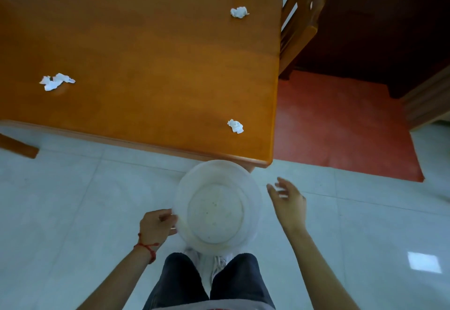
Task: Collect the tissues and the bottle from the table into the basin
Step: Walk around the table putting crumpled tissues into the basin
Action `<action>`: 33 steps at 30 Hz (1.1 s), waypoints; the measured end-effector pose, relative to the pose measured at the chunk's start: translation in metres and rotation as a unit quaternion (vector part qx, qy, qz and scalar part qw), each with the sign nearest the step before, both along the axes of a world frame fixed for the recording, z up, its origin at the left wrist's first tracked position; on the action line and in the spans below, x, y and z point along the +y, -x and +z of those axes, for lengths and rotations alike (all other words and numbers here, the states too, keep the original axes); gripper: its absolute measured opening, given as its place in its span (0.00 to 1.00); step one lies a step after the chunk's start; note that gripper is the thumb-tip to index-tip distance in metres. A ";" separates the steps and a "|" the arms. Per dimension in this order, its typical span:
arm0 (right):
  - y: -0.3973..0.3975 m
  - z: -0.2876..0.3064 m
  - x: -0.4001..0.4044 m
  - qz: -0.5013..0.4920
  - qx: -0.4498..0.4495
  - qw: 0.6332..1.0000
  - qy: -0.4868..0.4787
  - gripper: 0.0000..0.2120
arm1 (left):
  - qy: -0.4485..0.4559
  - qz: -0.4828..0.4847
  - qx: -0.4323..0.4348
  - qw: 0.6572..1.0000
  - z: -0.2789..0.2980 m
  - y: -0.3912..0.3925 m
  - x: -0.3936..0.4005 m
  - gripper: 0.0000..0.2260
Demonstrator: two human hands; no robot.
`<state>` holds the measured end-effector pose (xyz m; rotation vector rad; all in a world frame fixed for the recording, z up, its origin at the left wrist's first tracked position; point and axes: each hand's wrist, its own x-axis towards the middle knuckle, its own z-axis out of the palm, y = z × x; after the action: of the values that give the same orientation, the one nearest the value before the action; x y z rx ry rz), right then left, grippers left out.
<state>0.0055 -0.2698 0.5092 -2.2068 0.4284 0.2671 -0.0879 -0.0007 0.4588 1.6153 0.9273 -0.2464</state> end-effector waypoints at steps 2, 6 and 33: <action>-0.033 0.008 0.015 0.032 -0.057 0.998 -0.008 0.19 | -0.015 -0.007 0.003 1.000 0.000 0.001 0.000 0.05; -0.095 0.014 0.054 0.121 -0.091 0.988 -0.016 0.20 | -0.028 -0.007 0.000 1.000 0.000 0.004 0.002 0.06; -0.031 0.002 0.088 0.183 -0.125 0.974 -0.038 0.10 | -0.035 0.006 -0.001 0.999 0.003 0.003 -0.008 0.09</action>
<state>0.0363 -0.1822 0.5114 -2.1961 -0.1280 0.1919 -0.0913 -0.0088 0.4617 1.6735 0.9528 -0.2060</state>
